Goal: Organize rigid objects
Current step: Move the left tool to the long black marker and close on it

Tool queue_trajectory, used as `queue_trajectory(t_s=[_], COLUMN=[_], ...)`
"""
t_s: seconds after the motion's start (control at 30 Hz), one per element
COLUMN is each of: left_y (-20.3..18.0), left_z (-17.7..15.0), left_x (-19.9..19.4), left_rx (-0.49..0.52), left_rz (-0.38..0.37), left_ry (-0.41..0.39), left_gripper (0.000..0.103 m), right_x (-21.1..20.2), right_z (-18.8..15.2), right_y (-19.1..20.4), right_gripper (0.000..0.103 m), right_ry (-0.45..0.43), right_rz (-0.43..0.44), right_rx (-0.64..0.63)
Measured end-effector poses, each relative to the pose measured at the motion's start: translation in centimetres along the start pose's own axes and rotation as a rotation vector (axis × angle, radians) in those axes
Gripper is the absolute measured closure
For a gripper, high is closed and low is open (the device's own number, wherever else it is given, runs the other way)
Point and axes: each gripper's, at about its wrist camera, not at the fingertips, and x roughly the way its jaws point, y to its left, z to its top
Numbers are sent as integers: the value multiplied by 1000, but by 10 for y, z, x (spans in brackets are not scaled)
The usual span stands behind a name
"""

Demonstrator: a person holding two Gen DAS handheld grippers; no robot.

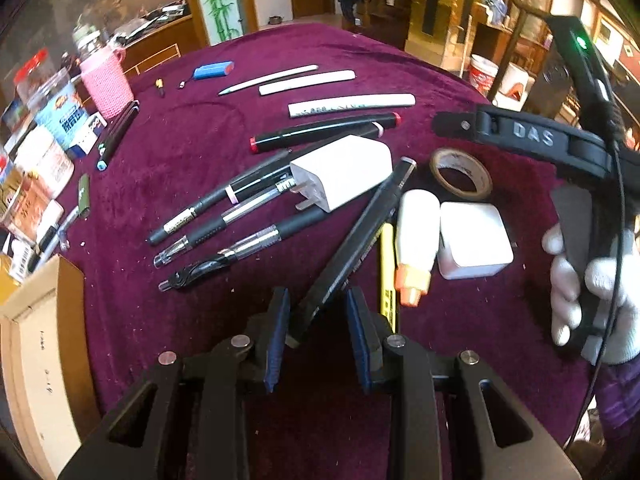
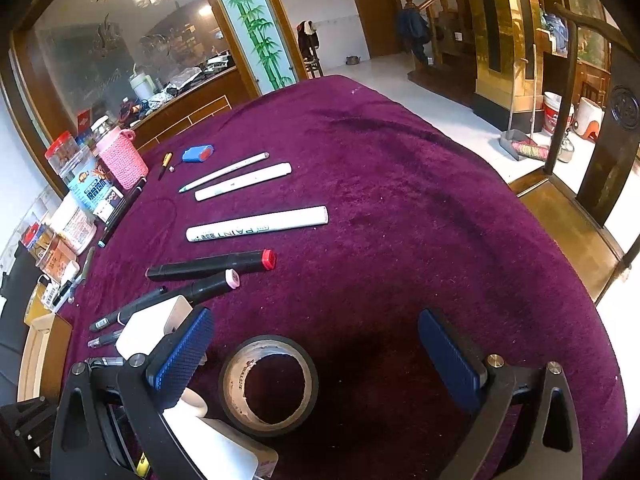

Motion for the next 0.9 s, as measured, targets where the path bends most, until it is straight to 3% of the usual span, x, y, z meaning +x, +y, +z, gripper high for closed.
queue_trajectory(t_s=[0.17, 0.27, 0.37, 0.57, 0.83, 0.9], left_y=[-2, -5, -8, -23, -22, -16], left_z=[0, 6, 15, 26, 23, 18], left_x=[6, 17, 23, 30, 30, 24], left_rx=[77, 100, 121, 161, 79, 28], left_rz=[44, 3, -10, 5, -5, -69], left_ry=[26, 46, 47, 34, -43, -51], left_gripper=[69, 69, 76, 76, 76, 79], right_x=[2, 3, 3, 3, 7, 7], right_z=[0, 0, 0, 0, 0, 0], right_y=[1, 1, 1, 0, 0, -1], right_gripper=[1, 1, 1, 1, 1, 1], right_ry=[14, 16, 18, 21, 38, 42], right_rz=[7, 9, 8, 8, 9, 10], right_rx=[-1, 1, -1, 0, 9, 12])
